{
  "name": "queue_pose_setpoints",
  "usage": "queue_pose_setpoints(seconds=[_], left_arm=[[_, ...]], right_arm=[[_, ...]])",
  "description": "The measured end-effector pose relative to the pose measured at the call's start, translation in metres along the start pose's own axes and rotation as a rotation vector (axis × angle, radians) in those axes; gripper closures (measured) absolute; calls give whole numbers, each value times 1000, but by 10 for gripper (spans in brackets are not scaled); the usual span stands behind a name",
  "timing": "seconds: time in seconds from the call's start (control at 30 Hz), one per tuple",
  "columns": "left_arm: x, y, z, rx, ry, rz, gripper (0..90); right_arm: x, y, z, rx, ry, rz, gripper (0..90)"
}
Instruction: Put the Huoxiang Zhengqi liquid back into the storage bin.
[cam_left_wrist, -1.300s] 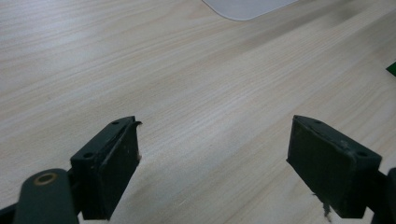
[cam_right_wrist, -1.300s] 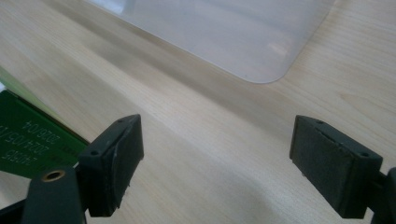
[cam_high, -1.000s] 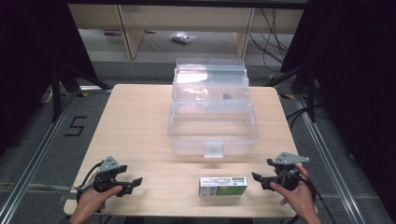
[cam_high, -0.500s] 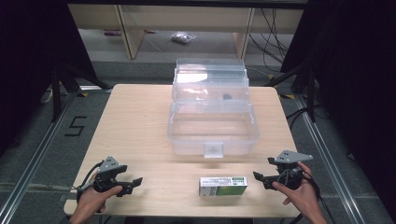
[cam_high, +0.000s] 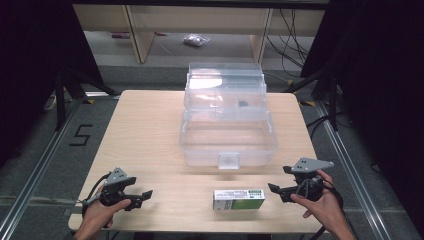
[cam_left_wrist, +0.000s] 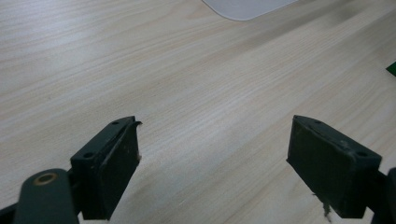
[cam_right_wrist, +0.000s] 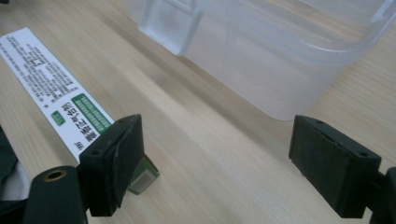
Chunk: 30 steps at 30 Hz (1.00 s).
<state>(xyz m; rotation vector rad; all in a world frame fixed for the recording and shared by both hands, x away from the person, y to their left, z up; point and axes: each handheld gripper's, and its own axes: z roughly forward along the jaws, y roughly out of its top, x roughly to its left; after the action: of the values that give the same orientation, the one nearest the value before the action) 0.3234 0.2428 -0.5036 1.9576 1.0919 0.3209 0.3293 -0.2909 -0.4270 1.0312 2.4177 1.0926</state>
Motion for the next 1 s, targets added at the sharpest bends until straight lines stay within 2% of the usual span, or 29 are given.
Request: queue_pose_setpoints(seconds=[0.07,0.1,0.13,0.17,0.3,0.33,0.43,0.47,0.53,0.57,0.63,0.67,1.0], left_arm=[[0,0,0,1,0,-1,159],[0,0,0,1,0,-1,159],[0,0,0,1,0,-1,159],[0,0,0,1,0,-1,159],[0,0,0,1,-1,0,159],[0,0,0,0,0,-1,159],[0,0,0,1,-2,-1,159],[0,0,0,1,-1,-1,159],[0,0,0,0,-1,-1,159],[0,0,0,0,-1,-1,159],[0,0,0,1,0,-2,159],[0,0,0,0,0,-2,159],[0,0,0,0,-1,-1,159]], right_arm=[[2,2,0,3,8,-15,189],[5,4,0,11,11,-2,189],[4,5,0,3,14,-30,189],[6,7,0,2,17,-34,190],[12,11,1,9,35,-33,190],[13,13,2,11,46,-61,190],[18,16,2,16,49,-48,189],[18,19,2,1,65,-76,189],[22,22,2,2,72,-67,189],[21,24,2,-4,80,-90,189],[23,26,2,4,88,-88,189],[24,27,2,-2,83,-103,188],[42,37,13,43,144,-173,187]])
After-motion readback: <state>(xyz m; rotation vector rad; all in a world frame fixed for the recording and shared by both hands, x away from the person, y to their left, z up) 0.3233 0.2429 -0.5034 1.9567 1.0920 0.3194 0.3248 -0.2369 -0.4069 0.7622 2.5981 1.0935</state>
